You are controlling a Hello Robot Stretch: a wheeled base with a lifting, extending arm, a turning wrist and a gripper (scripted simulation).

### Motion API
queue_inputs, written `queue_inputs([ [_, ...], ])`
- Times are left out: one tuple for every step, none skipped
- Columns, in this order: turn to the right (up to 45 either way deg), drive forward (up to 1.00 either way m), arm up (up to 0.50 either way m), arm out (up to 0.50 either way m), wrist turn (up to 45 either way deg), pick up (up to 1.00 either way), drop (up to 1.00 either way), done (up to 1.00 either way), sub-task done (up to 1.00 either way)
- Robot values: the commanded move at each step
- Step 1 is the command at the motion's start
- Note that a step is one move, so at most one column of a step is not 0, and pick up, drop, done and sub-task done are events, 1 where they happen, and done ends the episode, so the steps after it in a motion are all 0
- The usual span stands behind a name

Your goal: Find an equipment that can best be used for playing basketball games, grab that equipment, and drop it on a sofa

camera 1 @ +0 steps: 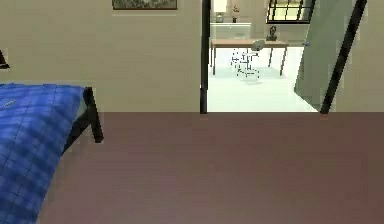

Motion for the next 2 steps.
queue_inputs([
  [45.0,0.00,0.00,0.00,0.0,0.00,0.00,0.00,0.00],
  [45.0,0.00,0.00,0.00,0.0,0.00,0.00,0.00,0.00],
])
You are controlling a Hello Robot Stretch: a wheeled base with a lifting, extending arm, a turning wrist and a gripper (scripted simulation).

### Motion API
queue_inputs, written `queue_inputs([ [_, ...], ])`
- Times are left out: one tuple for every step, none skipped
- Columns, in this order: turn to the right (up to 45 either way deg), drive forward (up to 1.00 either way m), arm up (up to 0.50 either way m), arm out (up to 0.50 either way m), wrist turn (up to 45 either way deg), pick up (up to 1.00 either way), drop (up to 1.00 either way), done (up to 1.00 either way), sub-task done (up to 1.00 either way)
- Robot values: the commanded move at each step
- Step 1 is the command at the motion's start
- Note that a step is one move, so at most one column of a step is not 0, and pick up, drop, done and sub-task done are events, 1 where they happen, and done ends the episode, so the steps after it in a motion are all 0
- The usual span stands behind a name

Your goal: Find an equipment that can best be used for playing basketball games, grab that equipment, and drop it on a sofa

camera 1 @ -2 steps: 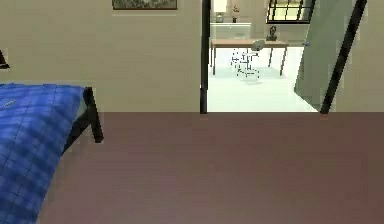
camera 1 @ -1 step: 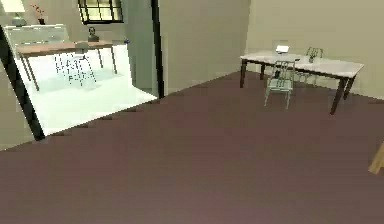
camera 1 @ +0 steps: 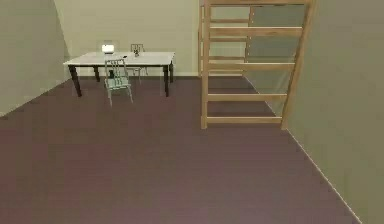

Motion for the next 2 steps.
queue_inputs([
  [36.0,0.00,0.00,0.00,0.0,0.00,0.00,0.00,0.00],
  [45.0,0.00,0.00,0.00,0.0,0.00,0.00,0.00,0.00],
])
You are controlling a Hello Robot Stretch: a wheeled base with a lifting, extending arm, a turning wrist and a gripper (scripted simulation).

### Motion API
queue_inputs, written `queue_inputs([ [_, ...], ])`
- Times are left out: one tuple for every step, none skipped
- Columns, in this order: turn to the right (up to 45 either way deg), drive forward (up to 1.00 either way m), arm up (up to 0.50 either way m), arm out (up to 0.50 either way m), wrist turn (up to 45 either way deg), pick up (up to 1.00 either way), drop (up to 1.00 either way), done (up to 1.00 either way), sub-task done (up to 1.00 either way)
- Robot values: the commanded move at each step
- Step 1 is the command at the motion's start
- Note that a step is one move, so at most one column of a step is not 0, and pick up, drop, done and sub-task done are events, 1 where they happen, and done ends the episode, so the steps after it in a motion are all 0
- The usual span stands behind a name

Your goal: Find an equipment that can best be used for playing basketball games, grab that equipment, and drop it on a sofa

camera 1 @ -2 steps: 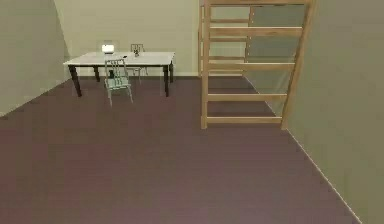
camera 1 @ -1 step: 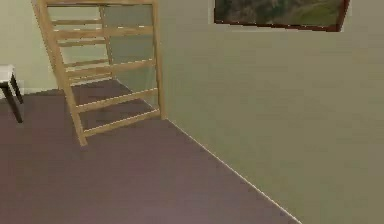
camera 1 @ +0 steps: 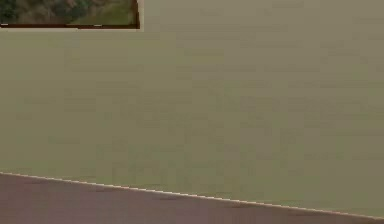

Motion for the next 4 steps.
queue_inputs([
  [18.0,0.00,0.00,0.00,0.0,0.00,0.00,0.00,0.00],
  [3.0,0.00,0.00,0.00,0.0,0.00,0.00,0.00,0.00],
  [0.0,0.45,0.00,0.00,0.0,0.00,0.00,0.00,0.00],
  [-36.0,0.00,0.00,0.00,0.0,0.00,0.00,0.00,0.00],
])
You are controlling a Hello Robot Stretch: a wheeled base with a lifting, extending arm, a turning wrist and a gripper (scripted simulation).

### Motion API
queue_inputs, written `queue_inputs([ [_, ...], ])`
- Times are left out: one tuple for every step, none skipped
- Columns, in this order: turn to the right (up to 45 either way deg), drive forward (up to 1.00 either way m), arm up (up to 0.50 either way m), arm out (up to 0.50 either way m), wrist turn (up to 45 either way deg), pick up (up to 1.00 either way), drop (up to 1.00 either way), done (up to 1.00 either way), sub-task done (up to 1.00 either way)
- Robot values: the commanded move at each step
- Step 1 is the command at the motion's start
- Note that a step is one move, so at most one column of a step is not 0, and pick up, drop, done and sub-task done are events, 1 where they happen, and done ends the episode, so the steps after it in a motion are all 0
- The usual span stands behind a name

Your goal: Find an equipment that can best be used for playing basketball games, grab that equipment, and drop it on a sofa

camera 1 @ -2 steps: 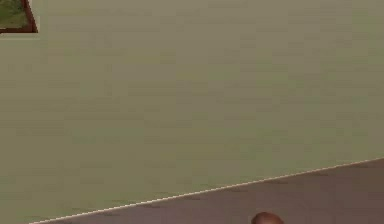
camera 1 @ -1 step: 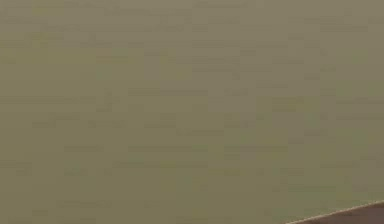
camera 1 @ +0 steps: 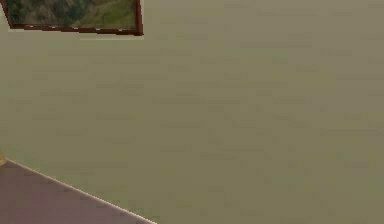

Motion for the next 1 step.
queue_inputs([
  [0.0,0.00,0.20,0.00,0.0,0.00,0.00,0.00,0.00],
])
